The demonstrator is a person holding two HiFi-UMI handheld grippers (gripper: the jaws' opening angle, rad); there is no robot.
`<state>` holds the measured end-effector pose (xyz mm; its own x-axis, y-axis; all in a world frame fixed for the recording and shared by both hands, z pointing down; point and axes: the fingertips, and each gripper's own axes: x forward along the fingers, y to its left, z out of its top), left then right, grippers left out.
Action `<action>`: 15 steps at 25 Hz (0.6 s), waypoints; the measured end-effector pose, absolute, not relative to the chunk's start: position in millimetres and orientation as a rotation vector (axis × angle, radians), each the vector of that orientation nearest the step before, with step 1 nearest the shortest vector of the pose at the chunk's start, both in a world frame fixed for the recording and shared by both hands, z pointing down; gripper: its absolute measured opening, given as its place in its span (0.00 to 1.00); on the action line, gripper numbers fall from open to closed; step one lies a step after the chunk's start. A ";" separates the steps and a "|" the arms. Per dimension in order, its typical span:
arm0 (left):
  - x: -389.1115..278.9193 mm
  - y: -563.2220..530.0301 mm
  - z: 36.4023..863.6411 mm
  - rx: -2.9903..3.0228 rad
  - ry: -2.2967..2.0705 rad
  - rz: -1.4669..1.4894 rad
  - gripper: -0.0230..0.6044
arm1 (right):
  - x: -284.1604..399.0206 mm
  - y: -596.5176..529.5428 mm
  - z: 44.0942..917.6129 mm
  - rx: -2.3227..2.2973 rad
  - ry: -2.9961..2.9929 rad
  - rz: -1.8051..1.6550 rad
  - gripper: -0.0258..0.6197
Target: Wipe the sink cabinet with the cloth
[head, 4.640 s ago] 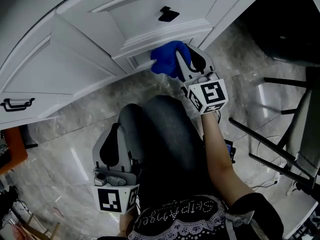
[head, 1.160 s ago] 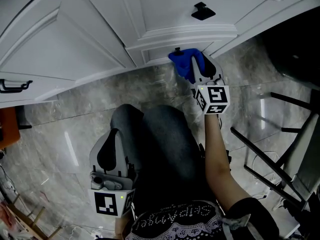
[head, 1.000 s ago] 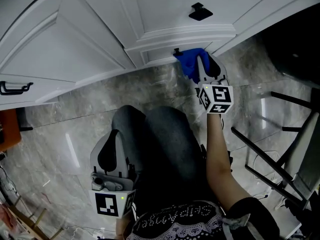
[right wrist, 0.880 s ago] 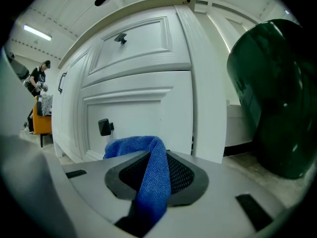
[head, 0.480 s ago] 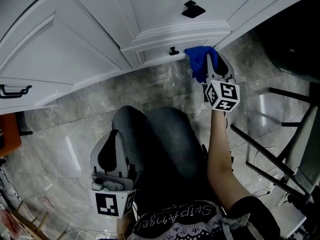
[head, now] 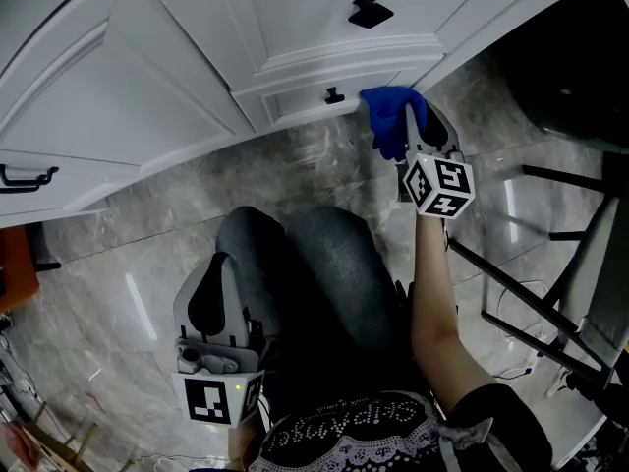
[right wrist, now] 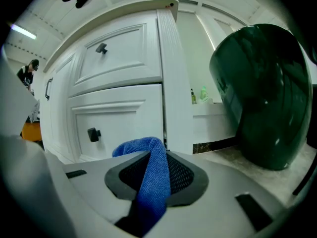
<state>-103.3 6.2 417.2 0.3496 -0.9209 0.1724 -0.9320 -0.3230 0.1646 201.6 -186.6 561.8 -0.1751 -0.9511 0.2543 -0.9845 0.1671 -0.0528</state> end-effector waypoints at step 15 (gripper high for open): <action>-93.2 3.7 417.8 2.454 -1.563 0.023 0.04 | 140.9 -92.8 451.3 1.717 -2.456 0.189 0.20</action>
<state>-93.2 3.7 417.8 0.4304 -0.8922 0.1366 -0.8958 -0.4037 0.1857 140.9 -92.8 451.3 -0.3396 -0.9222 0.1850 -0.9396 0.3414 -0.0231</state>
